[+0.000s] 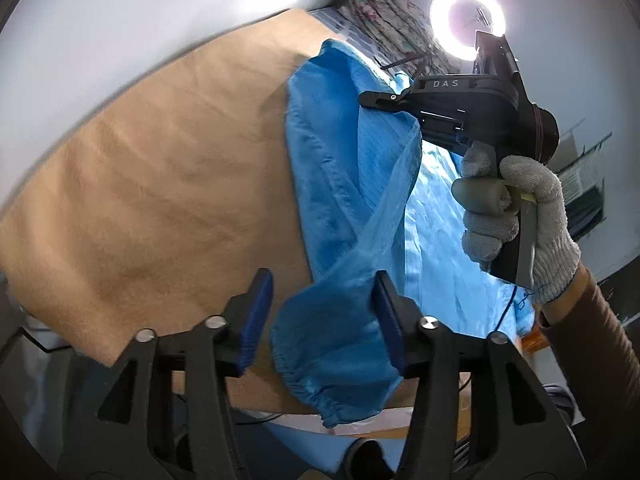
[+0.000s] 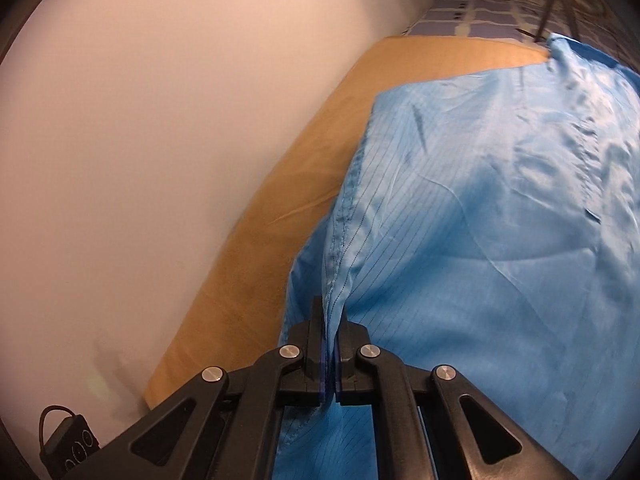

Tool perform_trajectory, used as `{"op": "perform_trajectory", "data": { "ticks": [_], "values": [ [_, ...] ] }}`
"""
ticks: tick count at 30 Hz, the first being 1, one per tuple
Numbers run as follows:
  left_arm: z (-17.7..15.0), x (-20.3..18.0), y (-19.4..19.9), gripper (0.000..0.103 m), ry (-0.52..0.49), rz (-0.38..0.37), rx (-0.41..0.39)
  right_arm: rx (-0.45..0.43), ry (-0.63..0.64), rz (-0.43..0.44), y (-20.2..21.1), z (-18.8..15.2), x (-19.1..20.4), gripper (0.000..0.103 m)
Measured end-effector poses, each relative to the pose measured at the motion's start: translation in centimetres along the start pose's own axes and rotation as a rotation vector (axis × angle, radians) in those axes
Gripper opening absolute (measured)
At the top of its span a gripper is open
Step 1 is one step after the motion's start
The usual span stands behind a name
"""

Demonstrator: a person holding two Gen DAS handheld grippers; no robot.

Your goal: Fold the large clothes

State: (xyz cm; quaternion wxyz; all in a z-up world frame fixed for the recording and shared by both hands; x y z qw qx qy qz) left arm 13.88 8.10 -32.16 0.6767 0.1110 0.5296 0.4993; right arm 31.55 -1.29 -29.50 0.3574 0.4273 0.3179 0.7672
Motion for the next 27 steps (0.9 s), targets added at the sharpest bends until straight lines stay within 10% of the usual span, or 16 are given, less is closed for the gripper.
{"op": "perform_trajectory", "data": {
  "ticks": [5,10,16,17,21,27],
  "values": [
    [-2.8,-4.1,0.5,0.052,-0.049,-0.214,0.061,0.065,-0.038,0.057,-2.1,0.4,0.3,0.037],
    [-3.5,-7.7,1.4,0.052,-0.174,-0.238,0.034,0.084,0.102,-0.127,-1.0,-0.6,1.0,0.044],
    [-3.1,-7.7,-0.1,0.052,-0.161,-0.251,0.032,0.153,0.209,-0.061,2.9,-5.0,4.2,0.061],
    [-3.3,-7.9,-0.5,0.052,-0.164,-0.247,0.038,0.178,0.214,-0.065,3.0,-5.9,4.5,0.06],
    [-3.6,-8.4,-0.3,0.052,-0.179,-0.245,0.056,0.278,0.261,-0.118,1.8,-9.0,3.6,0.002],
    [-3.4,-6.3,1.4,0.052,-0.124,-0.231,0.015,0.225,0.154,-0.076,3.0,-8.5,-0.6,0.0]
  ]
}}
Point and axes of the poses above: each gripper's, at about its wrist camera, not at the fingertips, and y roughly against the way its jaws point, x to its left, z to its top, the point moved 8 cm from there along -y, roughly the way its jaws point
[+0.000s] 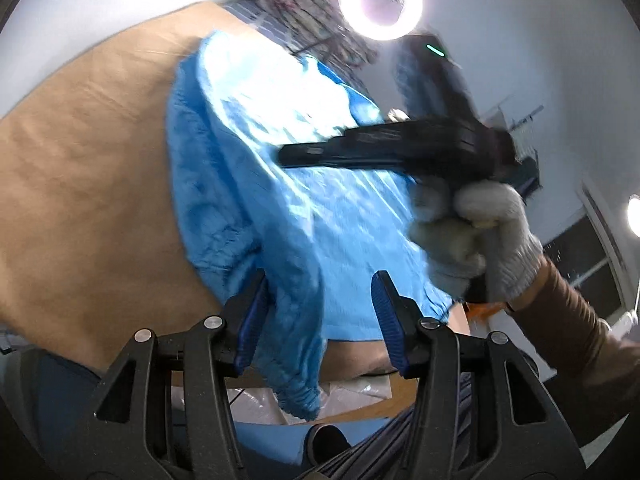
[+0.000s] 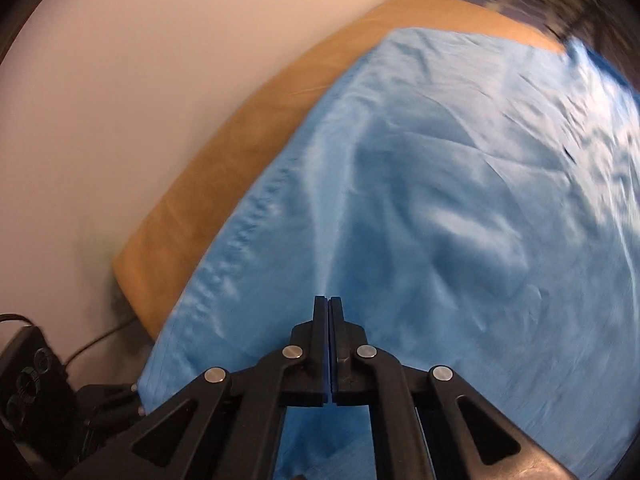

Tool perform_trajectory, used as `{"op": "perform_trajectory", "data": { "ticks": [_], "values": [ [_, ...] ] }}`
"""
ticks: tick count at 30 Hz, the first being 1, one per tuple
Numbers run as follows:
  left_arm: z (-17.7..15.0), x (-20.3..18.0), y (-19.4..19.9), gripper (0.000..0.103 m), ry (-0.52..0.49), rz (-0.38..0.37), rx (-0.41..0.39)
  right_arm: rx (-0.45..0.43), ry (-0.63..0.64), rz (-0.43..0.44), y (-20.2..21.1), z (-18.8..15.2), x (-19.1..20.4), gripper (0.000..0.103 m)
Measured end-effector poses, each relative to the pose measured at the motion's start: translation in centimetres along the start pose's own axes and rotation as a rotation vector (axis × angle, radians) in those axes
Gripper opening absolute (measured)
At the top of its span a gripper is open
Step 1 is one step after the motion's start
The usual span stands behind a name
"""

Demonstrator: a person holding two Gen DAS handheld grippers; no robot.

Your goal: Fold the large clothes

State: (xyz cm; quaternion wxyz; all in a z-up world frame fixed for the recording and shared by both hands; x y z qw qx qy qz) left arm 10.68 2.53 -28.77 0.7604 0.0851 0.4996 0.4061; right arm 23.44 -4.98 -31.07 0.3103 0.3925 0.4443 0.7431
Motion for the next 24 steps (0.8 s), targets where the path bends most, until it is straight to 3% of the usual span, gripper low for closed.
{"op": "perform_trajectory", "data": {
  "ticks": [1,2,3,5,8,10,11,13,17,24],
  "values": [
    [0.3,0.1,-0.1,0.052,0.008,0.001,-0.004,-0.019,-0.015,0.039,0.8,-0.1,-0.2,0.003],
    [0.5,0.0,-0.3,0.052,0.016,-0.004,-0.004,-0.029,-0.024,0.057,1.6,-0.3,-0.3,0.013],
    [0.6,-0.3,-0.5,0.052,0.015,-0.009,-0.004,-0.032,-0.032,0.08,2.1,-0.2,-0.2,0.044],
    [0.5,-1.9,-1.2,0.052,-0.024,-0.016,0.003,-0.034,-0.033,0.147,2.8,-0.2,0.7,0.069],
    [0.7,-4.2,-3.0,0.052,-0.083,-0.016,0.027,-0.003,0.012,0.165,2.5,-0.3,2.7,0.068],
    [0.4,-4.7,-3.5,0.052,-0.106,-0.003,0.042,0.035,0.06,0.127,1.3,-0.5,3.3,0.032],
    [0.3,-4.8,-3.3,0.052,-0.116,0.007,0.041,0.052,0.082,0.097,1.1,-1.2,3.9,0.0],
    [0.2,-4.3,-2.3,0.052,-0.116,0.035,0.019,0.064,0.093,0.035,0.7,-1.9,3.0,0.0],
    [0.6,-1.5,-0.9,0.052,-0.082,0.173,-0.035,0.024,0.016,0.067,1.9,-2.1,0.3,0.0],
    [1.0,-0.8,-5.8,0.052,-0.191,0.406,0.016,-0.016,-0.07,0.096,4.2,-2.4,-1.8,0.0]
  ]
}}
Point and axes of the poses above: each gripper's, at about its wrist camera, not at the fingertips, and y roughly against the way its jaws point, x to its left, z to its top, the point moved 8 cm from there along -y, roughly the way its jaws point
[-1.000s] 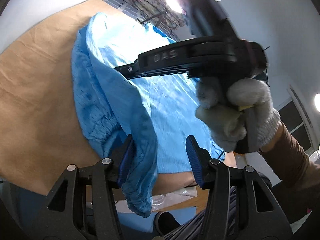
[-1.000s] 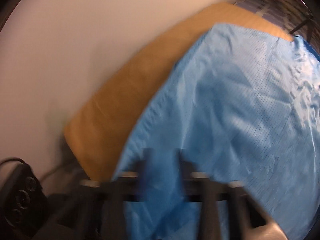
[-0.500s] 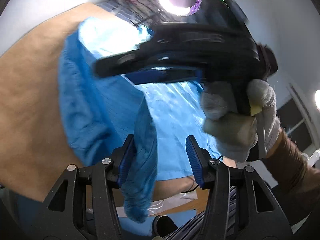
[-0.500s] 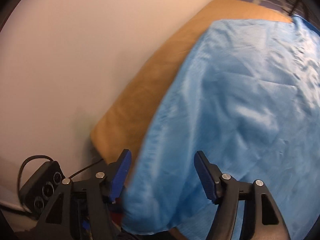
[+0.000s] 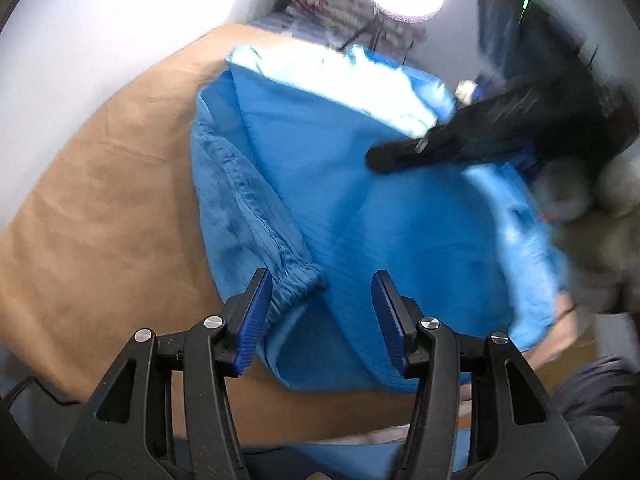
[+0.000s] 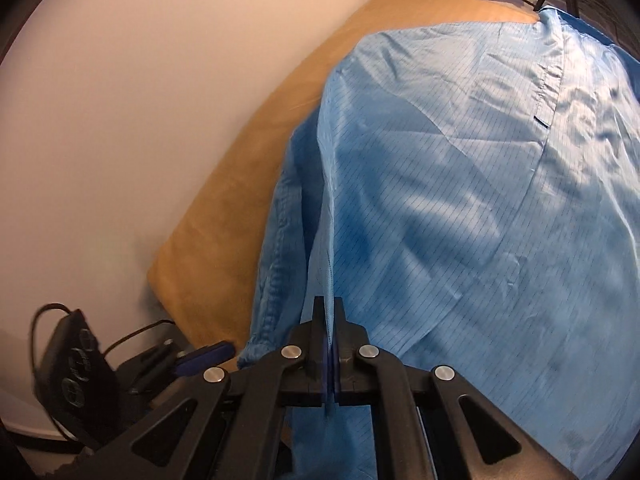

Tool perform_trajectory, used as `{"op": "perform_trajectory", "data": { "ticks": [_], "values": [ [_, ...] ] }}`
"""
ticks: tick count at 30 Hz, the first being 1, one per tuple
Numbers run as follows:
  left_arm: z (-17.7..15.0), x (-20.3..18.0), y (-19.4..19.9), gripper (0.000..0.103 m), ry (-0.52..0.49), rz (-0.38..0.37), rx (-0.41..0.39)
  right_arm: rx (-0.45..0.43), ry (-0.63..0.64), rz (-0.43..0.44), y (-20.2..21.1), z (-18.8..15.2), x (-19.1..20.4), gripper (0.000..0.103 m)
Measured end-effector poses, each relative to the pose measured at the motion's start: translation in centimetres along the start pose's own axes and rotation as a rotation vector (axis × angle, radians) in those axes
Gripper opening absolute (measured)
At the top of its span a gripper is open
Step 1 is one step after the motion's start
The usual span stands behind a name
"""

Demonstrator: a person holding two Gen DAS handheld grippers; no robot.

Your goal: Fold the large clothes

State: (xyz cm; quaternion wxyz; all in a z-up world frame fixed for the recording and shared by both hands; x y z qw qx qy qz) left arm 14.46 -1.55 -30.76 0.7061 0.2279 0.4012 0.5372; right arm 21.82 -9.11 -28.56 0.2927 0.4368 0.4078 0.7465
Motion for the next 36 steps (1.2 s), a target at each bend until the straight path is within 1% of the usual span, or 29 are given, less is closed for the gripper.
{"op": "perform_trajectory", "data": {
  "ticks": [2,3,4,5,6,8,10,12,13,14,15,17,19,21,23,26,27,30,32,34,36],
  "values": [
    [-0.8,1.0,-1.3,0.051,-0.002,0.067,0.022,0.0,0.003,0.003,-0.3,0.5,0.4,0.0],
    [-1.2,2.3,-1.6,0.045,0.027,0.111,0.025,0.001,0.008,0.005,-0.2,0.4,0.5,0.0],
    [-1.5,3.5,-1.7,0.041,0.055,0.127,0.025,0.001,0.011,0.005,0.0,0.3,0.6,0.0],
    [-2.0,5.1,-1.4,0.031,0.108,0.151,0.021,0.001,0.012,0.009,0.1,0.3,0.8,0.0],
    [-2.3,6.1,-0.9,0.029,0.147,0.161,0.014,0.002,0.014,0.013,-0.2,0.4,1.0,0.0],
    [-3.2,9.0,0.8,0.029,0.286,0.123,-0.033,0.005,0.021,0.022,-0.7,0.6,1.6,0.0],
    [-4.0,10.3,2.3,0.029,0.35,0.09,-0.065,0.016,0.035,0.051,-1.4,0.7,2.7,0.0],
    [-4.2,10.9,3.5,0.029,0.369,0.08,-0.096,0.036,0.049,0.09,-2.2,0.6,4.3,0.005],
    [-4.4,11.3,4.3,0.029,0.384,0.068,-0.114,0.058,0.056,0.113,-2.9,0.5,5.2,0.01],
    [-4.7,11.6,5.1,0.029,0.401,0.058,-0.13,0.084,0.062,0.138,-3.9,0.4,6.0,0.029],
    [-4.4,12.0,5.3,0.029,0.416,0.036,-0.145,0.107,0.07,0.167,-4.6,0.2,6.9,0.042],
    [-4.1,12.8,6.1,0.029,0.443,0.018,-0.169,0.141,0.092,0.2,-5.7,-0.2,8.4,0.042],
    [-3.4,13.2,6.8,0.029,0.452,0.004,-0.186,0.142,0.117,0.244,-5.7,-0.4,9.7,0.042],
    [-3.5,14.1,7.9,0.029,0.467,-0.012,-0.197,0.128,0.116,0.287,-4.9,-0.5,10.0,0.042],
    [-3.5,14.9,8.2,0.029,0.485,-0.034,-0.202,0.105,0.096,0.328,-3.6,-0.6,9.4,0.042],
    [-3.3,15.7,8.1,0.029,0.483,-0.038,-0.193,0.097,0.045,0.396,-2.2,-1.0,8.1,0.042],
    [-3.4,15.8,8.4,0.029,0.481,-0.044,-0.191,0.101,0.032,0.404,-2.0,-1.4,7.7,0.042],
    [-3.7,15.4,9.5,0.029,0.459,-0.052,-0.2,0.122,0.013,0.377,-2.6,-1.9,7.5,0.043],
    [-4.0,14.8,10.8,0.029,0.433,-0.043,-0.216,0.148,0.024,0.376,-3.6,-1.9,9.0,0.044],
    [-4.5,14.3,12.0,0.029,0.409,-0.029,-0.23,0.17,0.062,0.36,-5.0,-1.8,11.3,0.046],
    [-5.2,14.3,13.4,0.029,0.39,-0.003,-0.244,0.197,0.1,0.352,-6.3,-1.8,13.5,0.051]
  ]
}}
Point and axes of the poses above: each gripper's, at about its wrist camera, not at the fingertips, and y roughly against the way its jaws point, x to its left, z to its top, the point moved 8 cm from there along -y, roughly the way its jaws point
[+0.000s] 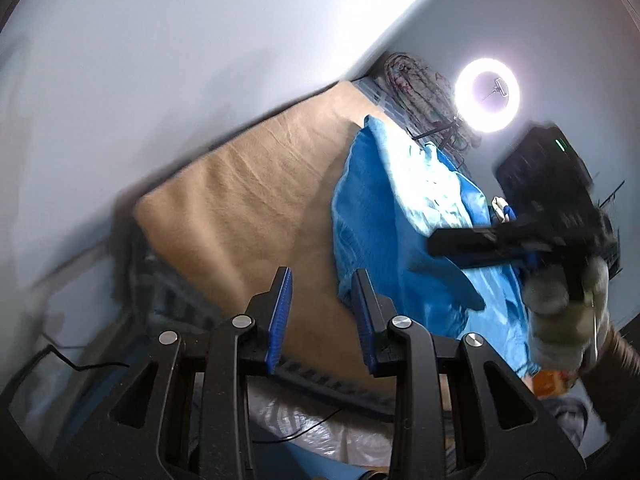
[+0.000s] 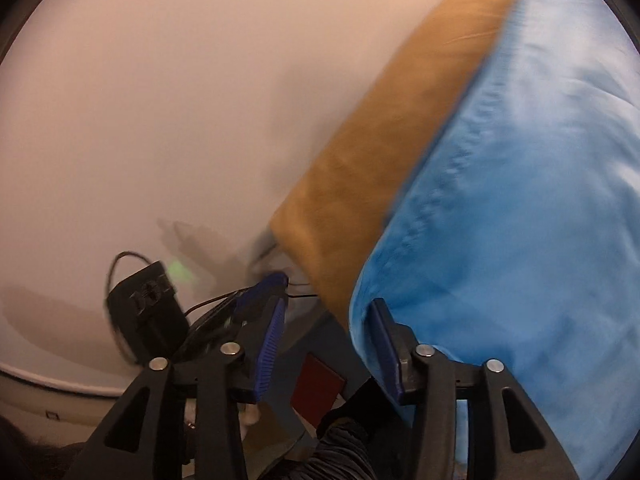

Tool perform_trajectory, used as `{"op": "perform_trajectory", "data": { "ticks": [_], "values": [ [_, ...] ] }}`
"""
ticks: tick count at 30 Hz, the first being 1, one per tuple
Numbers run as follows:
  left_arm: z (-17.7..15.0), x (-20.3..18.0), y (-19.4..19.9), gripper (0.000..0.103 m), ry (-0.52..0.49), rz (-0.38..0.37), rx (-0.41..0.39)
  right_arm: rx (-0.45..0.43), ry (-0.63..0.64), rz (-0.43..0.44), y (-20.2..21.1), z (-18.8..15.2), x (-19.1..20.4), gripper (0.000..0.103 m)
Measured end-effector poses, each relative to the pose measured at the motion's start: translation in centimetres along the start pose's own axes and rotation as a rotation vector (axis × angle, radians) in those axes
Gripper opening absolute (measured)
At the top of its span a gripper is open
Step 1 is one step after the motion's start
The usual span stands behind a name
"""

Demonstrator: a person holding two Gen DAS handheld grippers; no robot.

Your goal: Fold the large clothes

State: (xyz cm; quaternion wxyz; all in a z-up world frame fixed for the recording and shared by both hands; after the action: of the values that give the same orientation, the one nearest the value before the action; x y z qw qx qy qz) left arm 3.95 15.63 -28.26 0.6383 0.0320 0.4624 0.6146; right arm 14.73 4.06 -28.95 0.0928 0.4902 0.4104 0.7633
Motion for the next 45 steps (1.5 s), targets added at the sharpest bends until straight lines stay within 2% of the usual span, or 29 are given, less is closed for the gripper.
{"op": "perform_trajectory", "data": {
  "ticks": [3,6,7,10,11,13,15,17,20,26,28,29,30,32,35,37,39,42,45],
  "values": [
    [-0.6,0.9,2.3,0.029,0.001,0.029,-0.022,0.036,0.014,-0.091,-2.1,0.8,1.1,0.057],
    [-0.9,1.6,3.4,0.029,0.016,0.025,-0.016,0.017,0.064,-0.206,-1.9,1.2,1.1,0.057],
    [-0.9,1.6,3.5,0.029,0.013,0.021,-0.014,0.009,0.072,-0.209,-1.2,1.1,1.1,0.057],
    [-0.5,1.2,3.2,0.029,-0.001,0.004,-0.009,-0.03,0.027,-0.137,1.1,0.4,0.8,0.057],
    [-0.5,1.0,2.9,0.029,-0.002,-0.008,-0.007,-0.052,0.027,-0.146,2.1,0.3,0.4,0.055],
    [-0.1,0.4,1.8,0.031,-0.008,-0.042,0.007,-0.078,0.032,-0.203,3.3,-0.1,-0.7,0.049],
    [0.5,-0.7,0.4,0.05,-0.008,-0.092,0.036,-0.085,0.015,-0.242,4.0,-0.5,-2.1,0.041],
    [1.2,-1.9,-1.5,0.06,-0.016,-0.136,0.06,-0.103,0.029,-0.317,4.3,-0.4,-3.6,0.04],
    [2.0,-3.0,-4.8,0.06,-0.052,-0.115,0.099,-0.165,0.069,-0.442,4.7,0.5,-5.9,0.04],
    [2.3,-3.2,-10.7,0.06,-0.036,-0.096,0.181,-0.305,0.037,-0.519,7.1,3.0,-10.5,0.04],
    [2.1,-3.1,-12.1,0.06,-0.009,-0.113,0.2,-0.335,0.017,-0.549,8.1,3.8,-12.3,0.04],
    [1.9,-3.1,-12.9,0.058,0.006,-0.118,0.211,-0.348,-0.001,-0.559,8.4,4.2,-13.2,0.04],
    [1.8,-3.2,-13.3,0.037,0.008,-0.123,0.215,-0.356,-0.019,-0.56,8.6,4.4,-14.0,0.04],
    [1.3,-3.8,-14.4,0.007,-0.027,-0.094,0.233,-0.354,-0.083,-0.545,8.4,5.0,-16.2,0.04],
    [1.5,-5.2,-13.7,0.006,-0.091,-0.091,0.192,-0.266,-0.15,-0.519,7.0,4.8,-19.0,0.039],
    [1.9,-6.3,-12.9,0.005,-0.141,-0.081,0.162,-0.268,-0.175,-0.484,7.4,5.3,-19.1,0.042],
    [2.1,-7.6,-12.3,0.005,-0.204,-0.066,0.14,-0.298,-0.214,-0.415,8.6,6.3,-18.7,0.056],
    [2.3,-9.2,-11.8,0.005,-0.277,-0.051,0.123,-0.373,-0.214,-0.374,10.5,9.0,-17.7,0.065],
    [2.2,-10.8,-11.6,0.005,-0.33,-0.042,0.117,-0.372,-0.206,-0.339,10.4,12.0,-16.6,0.07]
  ]
}}
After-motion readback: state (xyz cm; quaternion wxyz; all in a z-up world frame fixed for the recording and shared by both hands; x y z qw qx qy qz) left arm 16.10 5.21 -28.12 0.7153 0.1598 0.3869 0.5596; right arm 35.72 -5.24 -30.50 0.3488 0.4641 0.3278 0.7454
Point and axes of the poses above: each gripper's, at about its wrist camera, not at the fingertips, and y roughly against the way its jaws point, x to its left, z to its top, the point moved 8 cm from there along -y, roughly the way its jaws point
